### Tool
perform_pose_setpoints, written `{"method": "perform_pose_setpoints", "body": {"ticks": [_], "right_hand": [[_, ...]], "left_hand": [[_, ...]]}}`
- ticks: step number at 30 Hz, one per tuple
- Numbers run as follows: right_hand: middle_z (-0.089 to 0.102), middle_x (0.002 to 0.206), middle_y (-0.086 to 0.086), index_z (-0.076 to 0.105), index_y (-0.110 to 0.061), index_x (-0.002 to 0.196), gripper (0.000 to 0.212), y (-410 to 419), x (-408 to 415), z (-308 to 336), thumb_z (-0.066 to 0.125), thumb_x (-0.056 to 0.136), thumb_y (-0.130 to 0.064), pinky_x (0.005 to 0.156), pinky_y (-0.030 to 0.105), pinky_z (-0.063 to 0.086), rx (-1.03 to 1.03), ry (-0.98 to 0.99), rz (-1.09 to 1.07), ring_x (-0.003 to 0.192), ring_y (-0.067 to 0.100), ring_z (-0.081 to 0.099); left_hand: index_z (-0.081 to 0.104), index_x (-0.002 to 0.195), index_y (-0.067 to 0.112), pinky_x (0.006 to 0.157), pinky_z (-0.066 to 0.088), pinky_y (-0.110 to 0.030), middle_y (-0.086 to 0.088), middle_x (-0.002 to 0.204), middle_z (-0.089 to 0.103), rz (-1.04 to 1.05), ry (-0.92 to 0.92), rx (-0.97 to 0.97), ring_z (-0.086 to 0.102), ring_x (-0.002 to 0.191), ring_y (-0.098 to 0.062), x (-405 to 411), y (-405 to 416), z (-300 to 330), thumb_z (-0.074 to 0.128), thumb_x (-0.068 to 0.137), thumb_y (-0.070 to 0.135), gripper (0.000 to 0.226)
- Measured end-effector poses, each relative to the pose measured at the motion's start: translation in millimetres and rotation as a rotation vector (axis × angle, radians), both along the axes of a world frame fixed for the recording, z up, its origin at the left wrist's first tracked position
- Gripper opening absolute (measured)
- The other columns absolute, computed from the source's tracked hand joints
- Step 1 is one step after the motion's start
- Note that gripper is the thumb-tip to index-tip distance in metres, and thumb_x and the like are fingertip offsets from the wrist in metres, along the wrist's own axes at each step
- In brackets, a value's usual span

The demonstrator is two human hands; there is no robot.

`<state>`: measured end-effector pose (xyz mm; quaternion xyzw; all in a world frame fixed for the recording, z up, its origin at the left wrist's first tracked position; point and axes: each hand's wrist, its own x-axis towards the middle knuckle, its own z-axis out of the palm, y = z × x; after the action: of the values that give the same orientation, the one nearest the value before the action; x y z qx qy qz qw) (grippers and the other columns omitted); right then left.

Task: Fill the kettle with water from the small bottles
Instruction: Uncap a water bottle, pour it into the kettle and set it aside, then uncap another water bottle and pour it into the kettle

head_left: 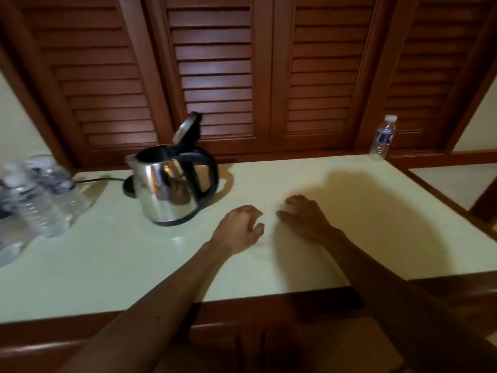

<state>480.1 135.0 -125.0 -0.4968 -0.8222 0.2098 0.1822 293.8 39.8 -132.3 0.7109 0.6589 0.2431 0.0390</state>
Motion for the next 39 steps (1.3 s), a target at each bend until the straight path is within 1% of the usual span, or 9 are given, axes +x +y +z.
{"method": "perform_pose_setpoints", "body": {"ticks": [11,14,16,19,23,25,27,31,39], "right_hand": [[0.054,0.137,0.003,0.057,-0.016,0.128,0.050,-152.7,-162.8,1.4,0.062,0.088,-0.045,0.103,0.034,0.040,0.027,0.017,0.325,0.123,0.021,0.051],[0.043,0.147,-0.001,0.049,-0.023,0.136,0.056,-172.1,-204.0,3.8,0.056,0.089,-0.053,0.109,0.037,0.032,-0.013,-0.057,0.353,0.133,0.020,0.040],[0.035,0.153,-0.003,0.042,-0.028,0.140,0.062,-178.8,-227.3,3.7,0.050,0.088,-0.061,0.116,0.047,0.020,-0.003,-0.161,0.345,0.140,0.020,0.031],[0.029,0.156,-0.004,0.037,-0.031,0.143,0.070,-183.6,-245.1,0.7,0.045,0.086,-0.070,0.117,0.057,0.006,0.032,-0.231,0.275,0.144,0.020,0.024],[0.028,0.157,-0.005,0.039,-0.032,0.142,0.069,-186.4,-243.2,-3.3,0.044,0.086,-0.071,0.116,0.056,0.003,0.059,-0.217,0.286,0.144,0.019,0.022],[0.030,0.156,-0.004,0.040,-0.032,0.142,0.069,-184.5,-241.8,-2.0,0.046,0.085,-0.071,0.117,0.055,0.007,0.051,-0.211,0.299,0.143,0.020,0.025],[0.030,0.155,-0.004,0.041,-0.032,0.141,0.069,-184.3,-241.8,-0.7,0.047,0.085,-0.070,0.116,0.055,0.009,0.046,-0.208,0.299,0.142,0.020,0.027],[0.031,0.155,-0.003,0.042,-0.032,0.141,0.068,-185.7,-241.5,-2.0,0.049,0.085,-0.069,0.117,0.056,0.007,0.054,-0.169,0.293,0.142,0.020,0.027],[0.032,0.155,-0.006,0.043,-0.033,0.140,0.068,-186.4,-240.5,-8.7,0.045,0.084,-0.072,0.117,0.056,0.002,0.087,-0.142,0.283,0.143,0.015,0.026]], "left_hand": [[0.076,0.095,0.011,0.083,0.051,-0.025,0.001,0.101,0.073,0.247,-0.223,0.134,0.066,0.091,-0.013,-158.1,-200.4,9.0,0.064,0.084,0.013,0.016],[0.076,0.087,0.018,0.074,0.049,-0.017,0.006,0.095,0.074,0.455,-0.313,0.190,0.066,0.084,-0.009,-201.3,-230.3,8.0,0.063,0.083,0.014,0.014],[0.073,0.084,0.021,0.072,0.051,-0.021,0.007,0.092,0.073,0.633,-0.420,0.263,0.066,0.081,-0.009,-225.8,-248.5,9.5,0.065,0.082,0.018,0.008],[0.067,0.101,0.012,0.070,0.043,-0.024,-0.005,0.102,0.066,0.877,-0.544,0.381,0.058,0.084,-0.015,-253.5,-267.1,16.6,0.064,0.088,0.015,0.014],[0.049,0.126,0.007,0.083,0.043,-0.030,-0.015,0.128,0.046,1.107,-0.541,0.401,0.052,0.108,-0.028,-288.4,-274.6,23.6,0.077,0.083,0.025,0.055],[0.041,0.136,0.006,0.093,0.046,-0.040,-0.019,0.135,0.043,1.135,-0.560,0.342,0.049,0.118,-0.034,-305.0,-272.0,25.4,0.083,0.076,0.035,0.079],[0.040,0.140,0.008,0.100,0.046,-0.048,-0.017,0.140,0.048,1.093,-0.606,0.289,0.049,0.125,-0.035,-317.7,-267.6,25.0,0.085,0.073,0.041,0.087],[0.056,0.129,0.012,0.092,0.052,-0.047,-0.010,0.126,0.066,1.011,-0.644,0.308,0.063,0.112,-0.031,-321.3,-264.7,20.4,0.077,0.083,0.035,0.056],[0.061,0.128,0.011,0.082,0.050,-0.036,-0.010,0.116,0.071,1.036,-0.516,0.272,0.067,0.103,-0.030,-276.9,-268.9,18.5,0.076,0.084,0.037,0.053]]}}
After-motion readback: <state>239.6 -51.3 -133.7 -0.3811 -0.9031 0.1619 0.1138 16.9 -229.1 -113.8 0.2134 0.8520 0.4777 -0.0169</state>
